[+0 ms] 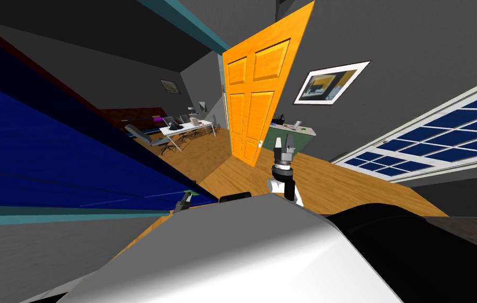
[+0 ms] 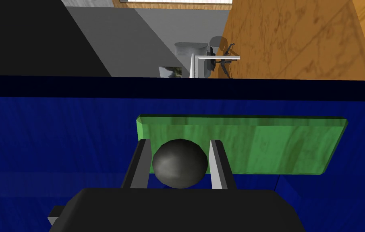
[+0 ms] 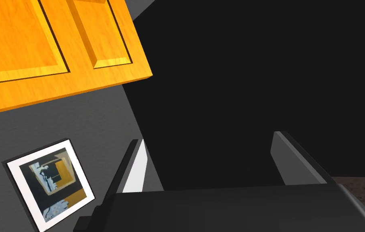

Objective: Pull the door open

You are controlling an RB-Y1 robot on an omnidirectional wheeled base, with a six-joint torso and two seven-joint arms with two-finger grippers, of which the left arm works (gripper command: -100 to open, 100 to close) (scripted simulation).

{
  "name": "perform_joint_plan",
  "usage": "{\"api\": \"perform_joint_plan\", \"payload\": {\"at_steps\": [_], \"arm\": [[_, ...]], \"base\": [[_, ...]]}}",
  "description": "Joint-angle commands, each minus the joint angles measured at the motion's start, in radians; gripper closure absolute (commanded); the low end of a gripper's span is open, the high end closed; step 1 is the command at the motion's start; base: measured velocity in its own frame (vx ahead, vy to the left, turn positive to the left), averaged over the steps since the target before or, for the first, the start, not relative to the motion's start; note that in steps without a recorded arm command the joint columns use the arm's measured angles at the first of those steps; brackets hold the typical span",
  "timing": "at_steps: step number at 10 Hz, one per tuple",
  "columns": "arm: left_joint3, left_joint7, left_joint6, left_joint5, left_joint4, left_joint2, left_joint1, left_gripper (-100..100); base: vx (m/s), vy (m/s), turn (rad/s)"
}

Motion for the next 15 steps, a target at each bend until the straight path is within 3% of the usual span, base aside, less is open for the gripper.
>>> {"api": "perform_joint_plan", "payload": {"at_steps": [1, 11, 12, 15], "arm": [[-0.002, 0.0, 0.002, 0.002, 0.006, 0.002, -0.007, 100], [-0.017, 0.001, 0.03, 0.011, 0.015, 0.014, -0.055, 100], [-0.021, 0.002, 0.028, 0.008, 0.019, 0.011, -0.056, 100], [-0.01, -0.004, 0.06, -0.014, 0.045, -0.014, -0.109, 100]], "base": [[-0.199, 0.026, -0.137], [-0.195, 0.052, -0.122], [-0.065, 0.016, -0.033], [-0.18, 0.042, -0.077]]}}
